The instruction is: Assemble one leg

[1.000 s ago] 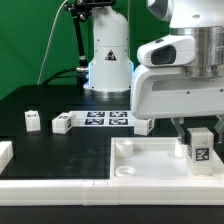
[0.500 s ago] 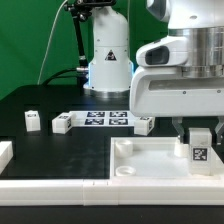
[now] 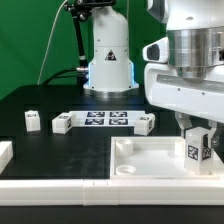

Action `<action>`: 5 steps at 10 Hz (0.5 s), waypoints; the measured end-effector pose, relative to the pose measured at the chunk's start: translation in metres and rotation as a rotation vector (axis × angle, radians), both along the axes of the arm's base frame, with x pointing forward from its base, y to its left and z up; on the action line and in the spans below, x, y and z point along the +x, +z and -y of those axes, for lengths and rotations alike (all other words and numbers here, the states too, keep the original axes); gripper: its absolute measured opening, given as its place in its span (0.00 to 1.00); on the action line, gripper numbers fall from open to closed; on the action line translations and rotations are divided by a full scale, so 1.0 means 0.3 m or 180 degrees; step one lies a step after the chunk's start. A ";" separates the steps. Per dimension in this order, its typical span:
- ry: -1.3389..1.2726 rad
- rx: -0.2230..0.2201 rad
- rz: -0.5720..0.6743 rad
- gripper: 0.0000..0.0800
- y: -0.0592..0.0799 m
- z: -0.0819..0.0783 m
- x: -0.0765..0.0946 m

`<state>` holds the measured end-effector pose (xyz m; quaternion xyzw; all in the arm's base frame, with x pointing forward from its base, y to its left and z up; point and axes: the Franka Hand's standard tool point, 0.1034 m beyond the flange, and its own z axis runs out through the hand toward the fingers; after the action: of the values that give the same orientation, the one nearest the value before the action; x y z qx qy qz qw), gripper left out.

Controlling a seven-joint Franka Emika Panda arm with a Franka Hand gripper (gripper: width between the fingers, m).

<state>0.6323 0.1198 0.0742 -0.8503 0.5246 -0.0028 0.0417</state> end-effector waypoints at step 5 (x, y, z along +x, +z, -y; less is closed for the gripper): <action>-0.0269 0.0065 -0.0003 0.69 0.000 0.000 0.004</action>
Offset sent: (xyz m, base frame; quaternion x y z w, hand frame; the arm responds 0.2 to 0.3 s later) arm 0.0000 0.0000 0.0000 0.0000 0.0000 0.0000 1.0000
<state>0.6335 0.1197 0.0743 -0.8270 0.5600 0.0013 0.0501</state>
